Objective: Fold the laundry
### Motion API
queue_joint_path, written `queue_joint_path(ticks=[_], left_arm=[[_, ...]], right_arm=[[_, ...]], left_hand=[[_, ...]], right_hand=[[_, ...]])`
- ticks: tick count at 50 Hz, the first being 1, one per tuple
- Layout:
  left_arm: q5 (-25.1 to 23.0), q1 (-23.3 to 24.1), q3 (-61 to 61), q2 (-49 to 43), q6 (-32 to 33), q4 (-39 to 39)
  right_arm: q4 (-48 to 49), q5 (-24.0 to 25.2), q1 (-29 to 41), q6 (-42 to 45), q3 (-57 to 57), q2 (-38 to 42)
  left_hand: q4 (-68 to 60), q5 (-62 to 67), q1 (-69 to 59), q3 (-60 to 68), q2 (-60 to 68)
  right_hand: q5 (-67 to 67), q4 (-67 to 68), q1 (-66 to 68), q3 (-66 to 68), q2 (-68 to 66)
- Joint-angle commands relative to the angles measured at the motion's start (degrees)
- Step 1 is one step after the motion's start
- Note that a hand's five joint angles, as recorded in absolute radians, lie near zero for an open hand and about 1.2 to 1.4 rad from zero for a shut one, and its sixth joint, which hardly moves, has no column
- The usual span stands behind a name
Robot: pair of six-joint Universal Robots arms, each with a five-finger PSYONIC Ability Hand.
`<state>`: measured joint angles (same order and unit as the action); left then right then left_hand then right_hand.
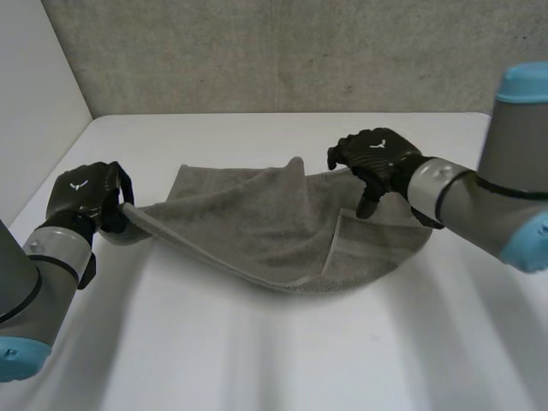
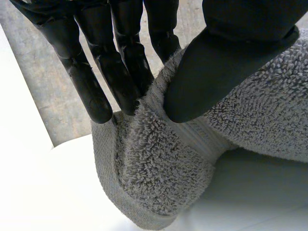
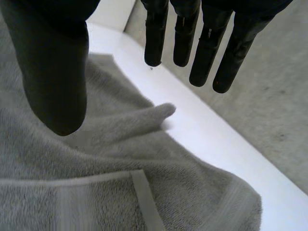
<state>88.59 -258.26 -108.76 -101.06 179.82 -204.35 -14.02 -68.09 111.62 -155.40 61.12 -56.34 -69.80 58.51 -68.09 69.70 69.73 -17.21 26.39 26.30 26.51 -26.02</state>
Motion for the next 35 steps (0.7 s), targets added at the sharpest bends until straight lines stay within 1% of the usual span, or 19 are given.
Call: queue_joint_path(ticks=[1,2,3,4,6,10,12,17,24,35], left_arm=[[0.0,-1.9,0.0,0.7,0.0,0.0],[0.0,-2.3,0.0,0.8,0.0,0.0],[0.0,-2.7,0.0,0.8,0.0,0.0],[0.0,-2.7,0.0,0.8,0.0,0.0],[0.0,-2.8,0.0,0.7,0.0,0.0],[0.0,-2.9,-0.1,0.7,0.0,0.0],[0.0,-2.8,-0.2,0.7,0.0,0.0],[0.0,-2.8,-0.3,0.7,0.0,0.0],[-0.3,-2.9,-0.7,0.7,0.0,0.0],[-1.1,-2.9,-0.9,0.7,0.0,-0.1]], right_arm=[[-10.9,-0.8,2.5,8.5,-18.5,13.7],[-10.9,-0.8,2.5,8.5,-18.5,13.7],[-12.1,-1.0,2.7,9.5,-21.5,16.3],[-12.1,-1.0,2.7,9.5,-21.5,16.3],[-13.0,-1.1,2.9,11.5,-25.8,20.6],[-13.0,-1.5,2.9,13.1,-28.4,23.7],[-13.0,-2.8,2.9,14.2,-29.7,25.7],[-12.7,-4.2,2.9,15.1,-29.9,27.5],[-12.6,-4.2,3.0,15.3,-29.7,28.9],[-12.2,-4.2,2.9,15.2,-29.3,29.7]], left_hand=[[-10.2,11.5,-11.9,10.3,10.3],[-10.2,11.5,-11.9,10.3,10.3],[-10.2,11.5,-11.9,10.3,10.3],[-10.2,11.5,-11.9,10.3,10.3],[-10.2,11.5,-11.9,10.3,10.3],[-10.2,11.5,-11.9,10.3,10.3],[-10.2,11.5,-11.9,10.3,10.3],[-10.2,11.5,-11.9,10.3,10.3],[-10.2,11.5,-11.9,10.3,10.3],[-10.2,11.5,-11.9,10.3,10.3]], right_hand=[[0.0,0.9,0.9,0.7,-1.2],[0.0,0.9,0.9,0.7,-1.2],[0.1,0.7,0.8,0.6,-1.1],[0.1,0.7,0.8,0.6,-1.0],[0.3,0.5,0.6,0.4,-0.9],[0.3,0.5,0.6,0.4,-0.9],[-0.2,1.0,1.1,0.9,-1.4],[-1.7,2.5,2.6,2.4,-2.9],[-5.4,6.2,6.3,6.1,-6.6],[-18.7,19.5,19.6,19.4,-19.9]])
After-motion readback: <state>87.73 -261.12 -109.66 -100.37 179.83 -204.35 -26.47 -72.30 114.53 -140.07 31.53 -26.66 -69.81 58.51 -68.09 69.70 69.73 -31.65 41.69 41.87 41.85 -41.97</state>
